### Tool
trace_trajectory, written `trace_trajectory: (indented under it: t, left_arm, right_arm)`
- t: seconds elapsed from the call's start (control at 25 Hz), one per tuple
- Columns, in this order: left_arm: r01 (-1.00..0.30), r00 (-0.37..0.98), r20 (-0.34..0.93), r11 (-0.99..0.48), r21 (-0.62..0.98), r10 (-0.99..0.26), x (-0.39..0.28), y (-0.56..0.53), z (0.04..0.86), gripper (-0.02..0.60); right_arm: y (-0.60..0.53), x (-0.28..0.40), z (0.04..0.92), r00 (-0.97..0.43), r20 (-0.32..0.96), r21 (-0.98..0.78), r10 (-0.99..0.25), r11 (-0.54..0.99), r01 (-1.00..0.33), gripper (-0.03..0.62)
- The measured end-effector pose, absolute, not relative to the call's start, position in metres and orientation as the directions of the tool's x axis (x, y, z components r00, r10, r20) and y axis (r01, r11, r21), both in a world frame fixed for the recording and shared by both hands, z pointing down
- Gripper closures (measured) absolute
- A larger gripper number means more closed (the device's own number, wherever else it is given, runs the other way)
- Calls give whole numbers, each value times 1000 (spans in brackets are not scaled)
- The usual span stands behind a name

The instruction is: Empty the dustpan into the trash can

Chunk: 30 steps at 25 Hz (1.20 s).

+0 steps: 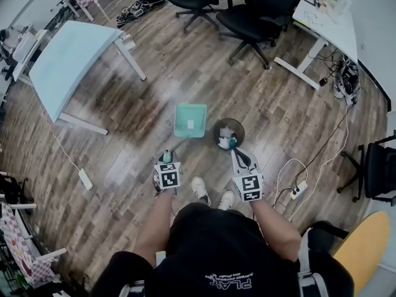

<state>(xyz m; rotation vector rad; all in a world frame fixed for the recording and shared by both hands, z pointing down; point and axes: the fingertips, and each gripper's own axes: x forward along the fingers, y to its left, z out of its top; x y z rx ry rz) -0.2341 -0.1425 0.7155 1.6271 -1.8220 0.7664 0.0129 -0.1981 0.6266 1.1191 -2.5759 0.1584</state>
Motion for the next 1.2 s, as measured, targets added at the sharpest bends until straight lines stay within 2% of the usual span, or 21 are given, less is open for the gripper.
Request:
trace_trajectory:
  t: [0.52, 1.2]
  left_arm:
    - [-993, -56, 840, 116, 8, -539, -253, -167, 811, 483]
    - [-998, 2, 913, 60, 29, -407, -238, -181, 892, 483]
  right_arm:
    - [-223, -40, 684, -628, 421, -86, -654, 661, -746, 571]
    - [-212, -23, 725, -587, 511, -75, -628, 647, -759, 571]
